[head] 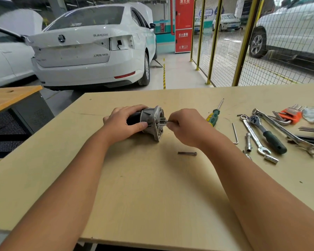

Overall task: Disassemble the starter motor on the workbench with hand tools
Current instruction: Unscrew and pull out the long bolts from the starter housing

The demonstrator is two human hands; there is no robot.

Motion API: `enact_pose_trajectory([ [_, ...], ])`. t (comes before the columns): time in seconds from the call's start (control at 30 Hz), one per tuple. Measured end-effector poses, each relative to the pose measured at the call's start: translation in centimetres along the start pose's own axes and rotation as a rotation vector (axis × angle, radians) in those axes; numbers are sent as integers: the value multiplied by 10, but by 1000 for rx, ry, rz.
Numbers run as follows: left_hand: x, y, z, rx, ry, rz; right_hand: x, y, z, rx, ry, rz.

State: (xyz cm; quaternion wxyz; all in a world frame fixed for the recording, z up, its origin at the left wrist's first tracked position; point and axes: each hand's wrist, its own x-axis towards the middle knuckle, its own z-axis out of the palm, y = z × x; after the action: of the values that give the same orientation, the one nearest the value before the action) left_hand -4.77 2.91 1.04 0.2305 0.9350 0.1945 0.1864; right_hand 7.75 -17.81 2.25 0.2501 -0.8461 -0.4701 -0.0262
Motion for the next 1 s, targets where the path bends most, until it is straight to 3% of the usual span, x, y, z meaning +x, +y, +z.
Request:
enact_pose_trajectory([
  [0.23,0,0,-1,11,-5,18,-1,-1,1,-156,86,47],
  [0.5,1,-2,2,-2,22,15,-2,-2,4,-21,97,59],
  [0.77,1,-2,0,7,1,18,5,4,8,236,230,31],
  [1.0,1,-1,2,-16,30,21,2,-7,25,161,161,-12],
])
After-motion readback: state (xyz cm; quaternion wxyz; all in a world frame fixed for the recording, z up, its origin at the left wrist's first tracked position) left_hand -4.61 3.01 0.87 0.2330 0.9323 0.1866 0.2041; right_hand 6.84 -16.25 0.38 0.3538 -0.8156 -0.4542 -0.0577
